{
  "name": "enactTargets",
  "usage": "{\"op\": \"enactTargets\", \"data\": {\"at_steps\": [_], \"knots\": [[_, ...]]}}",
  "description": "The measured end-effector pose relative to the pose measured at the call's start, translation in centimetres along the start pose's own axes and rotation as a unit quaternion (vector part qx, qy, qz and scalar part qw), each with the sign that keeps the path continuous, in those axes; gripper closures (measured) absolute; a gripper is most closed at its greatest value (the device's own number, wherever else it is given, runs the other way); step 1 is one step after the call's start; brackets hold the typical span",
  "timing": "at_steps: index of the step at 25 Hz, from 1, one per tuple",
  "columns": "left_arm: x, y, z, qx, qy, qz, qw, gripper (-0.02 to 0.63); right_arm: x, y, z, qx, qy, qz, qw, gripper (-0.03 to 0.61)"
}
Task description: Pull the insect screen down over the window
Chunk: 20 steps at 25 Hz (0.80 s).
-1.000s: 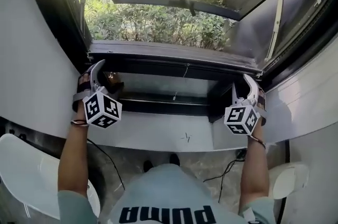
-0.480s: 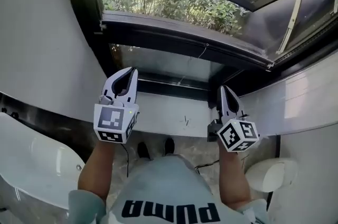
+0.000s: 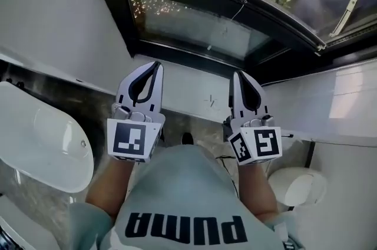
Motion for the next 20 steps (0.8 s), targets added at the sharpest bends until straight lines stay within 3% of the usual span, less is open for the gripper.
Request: {"op": "enactTargets", "data": {"at_steps": [9, 20], "knots": [[0.1, -3.8, -7.9, 0.075, 0.048, -0.003, 0.9961, 0.6, -0.8, -4.7, -2.4, 0.097, -0.001, -0.005, 0.995, 0.572], [-0.4, -6.9, -13.2, 0.103, 0.06, 0.017, 0.9927, 0.6, -1.7, -9.3, -4.4, 0.11, 0.032, -0.006, 0.993, 0.572]]}}
Point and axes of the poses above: the fingertips, and each gripper's own axes: y forward along the fingers, z to its left, x out of its top, the point moved 7 cm from there along -y, backward along the fingers, and after that the axes turned 12 degrees about -z, right-handed, at the moved point
